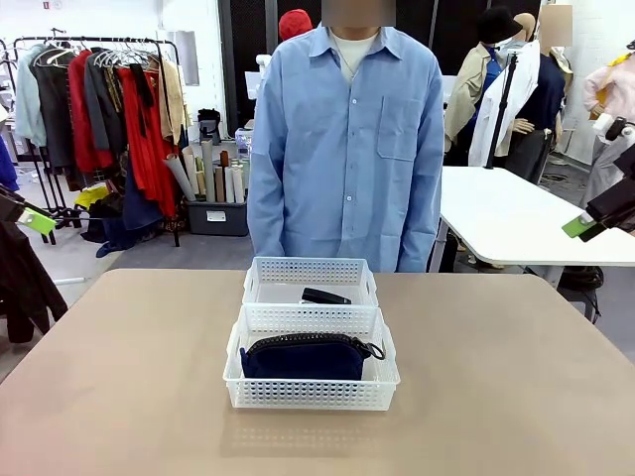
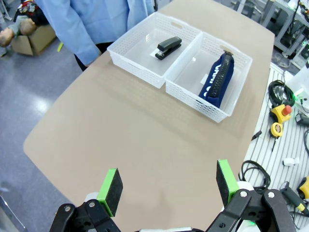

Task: Distribute items into two baskets.
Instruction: Place the picked Stapler into the Organizing basket as instructed by the person.

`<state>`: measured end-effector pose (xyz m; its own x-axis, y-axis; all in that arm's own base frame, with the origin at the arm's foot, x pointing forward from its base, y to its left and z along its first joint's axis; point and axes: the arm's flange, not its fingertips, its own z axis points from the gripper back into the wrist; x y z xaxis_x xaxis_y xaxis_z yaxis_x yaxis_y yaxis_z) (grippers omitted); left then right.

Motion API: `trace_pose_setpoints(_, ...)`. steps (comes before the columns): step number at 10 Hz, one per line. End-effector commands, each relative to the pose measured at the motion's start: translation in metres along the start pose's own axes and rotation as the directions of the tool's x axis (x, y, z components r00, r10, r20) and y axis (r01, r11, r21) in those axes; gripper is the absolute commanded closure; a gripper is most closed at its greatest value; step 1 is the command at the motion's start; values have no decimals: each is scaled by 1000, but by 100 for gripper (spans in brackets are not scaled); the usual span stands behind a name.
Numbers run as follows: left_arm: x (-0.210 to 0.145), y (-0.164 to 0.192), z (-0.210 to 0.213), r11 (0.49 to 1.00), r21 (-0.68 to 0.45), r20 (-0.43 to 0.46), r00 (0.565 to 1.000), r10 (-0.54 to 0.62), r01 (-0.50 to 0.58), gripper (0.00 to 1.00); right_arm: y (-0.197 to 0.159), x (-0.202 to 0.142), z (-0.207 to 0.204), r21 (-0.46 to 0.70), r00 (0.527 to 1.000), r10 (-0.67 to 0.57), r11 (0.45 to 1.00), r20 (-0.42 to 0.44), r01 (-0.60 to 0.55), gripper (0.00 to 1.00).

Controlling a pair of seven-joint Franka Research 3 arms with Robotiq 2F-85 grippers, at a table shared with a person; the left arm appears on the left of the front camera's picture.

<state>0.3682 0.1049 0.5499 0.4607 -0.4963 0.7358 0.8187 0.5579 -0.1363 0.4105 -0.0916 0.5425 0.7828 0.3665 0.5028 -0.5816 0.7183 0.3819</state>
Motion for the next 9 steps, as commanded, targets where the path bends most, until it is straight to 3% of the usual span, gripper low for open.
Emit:
trace_pose_setpoints(1, 0, 0, -1, 1000, -8, 21, 1000, -9, 10, 0, -6, -9, -4, 51, 996, 44, 998, 77, -48, 0)
trace_pose_setpoints(2, 0, 0, -1, 1000, -8, 21, 1000, -9, 10, 0, -5, -3, -5, 74, 995, 64, 995, 81, -70, 0)
trace_pose_setpoints(3, 0, 0, -1, 1000, -8, 21, 1000, -9, 10, 0, -3, -4, 1, 13, 1000, 6, 1000, 22, -6, 0)
trace_pose_setpoints(9, 0, 0, -1, 1000, -8, 21, 1000, -9, 10, 0, -3, -4, 1, 13, 1000, 6, 1000, 22, -6, 0)
